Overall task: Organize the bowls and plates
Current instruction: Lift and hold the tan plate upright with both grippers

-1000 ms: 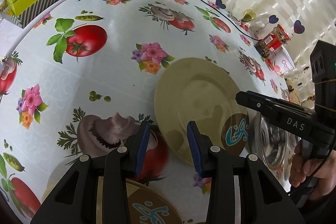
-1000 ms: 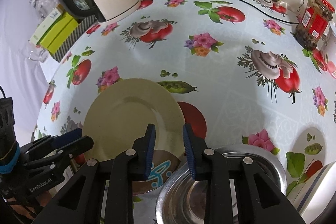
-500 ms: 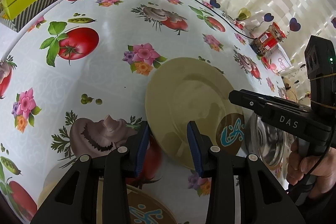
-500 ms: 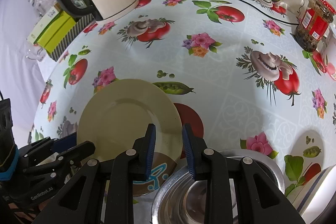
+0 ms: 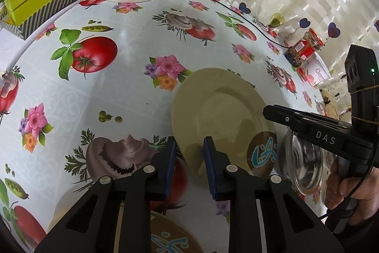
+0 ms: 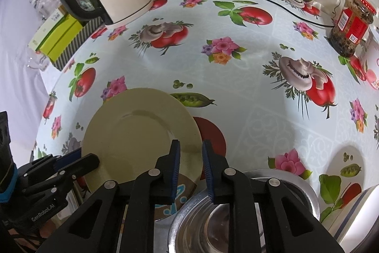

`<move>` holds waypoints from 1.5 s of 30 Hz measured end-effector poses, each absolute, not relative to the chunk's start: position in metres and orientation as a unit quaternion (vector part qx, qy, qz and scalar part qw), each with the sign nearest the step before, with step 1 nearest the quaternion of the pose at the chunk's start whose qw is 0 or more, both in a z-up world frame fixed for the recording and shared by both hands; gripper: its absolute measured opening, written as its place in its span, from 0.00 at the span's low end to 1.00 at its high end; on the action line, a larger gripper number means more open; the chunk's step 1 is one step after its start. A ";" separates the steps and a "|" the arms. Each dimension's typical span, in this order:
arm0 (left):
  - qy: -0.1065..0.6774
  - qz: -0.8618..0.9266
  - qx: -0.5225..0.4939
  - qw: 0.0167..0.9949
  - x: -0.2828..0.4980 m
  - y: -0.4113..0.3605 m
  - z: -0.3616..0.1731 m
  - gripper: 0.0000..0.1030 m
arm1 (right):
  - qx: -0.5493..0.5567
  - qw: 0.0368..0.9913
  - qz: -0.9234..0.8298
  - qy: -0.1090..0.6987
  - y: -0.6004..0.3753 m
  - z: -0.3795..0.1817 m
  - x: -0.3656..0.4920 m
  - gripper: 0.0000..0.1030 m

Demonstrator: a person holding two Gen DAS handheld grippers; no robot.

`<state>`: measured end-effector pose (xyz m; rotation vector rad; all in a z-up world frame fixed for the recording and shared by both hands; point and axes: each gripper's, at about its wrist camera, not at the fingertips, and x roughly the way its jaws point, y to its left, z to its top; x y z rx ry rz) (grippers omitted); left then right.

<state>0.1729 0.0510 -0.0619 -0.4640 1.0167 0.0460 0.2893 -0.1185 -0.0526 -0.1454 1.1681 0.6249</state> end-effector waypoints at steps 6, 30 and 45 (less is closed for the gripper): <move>0.483 0.020 -0.221 0.847 0.173 0.051 -0.061 0.21 | -0.068 0.782 0.316 0.532 -0.107 -0.044 0.284 0.06; 0.496 0.032 -0.215 0.841 0.172 0.052 -0.065 0.21 | -0.096 0.765 0.303 0.561 -0.106 -0.057 0.298 0.22; 0.480 0.044 -0.220 0.848 0.165 0.064 -0.050 0.21 | -0.075 0.772 0.311 0.549 -0.101 -0.043 0.295 0.22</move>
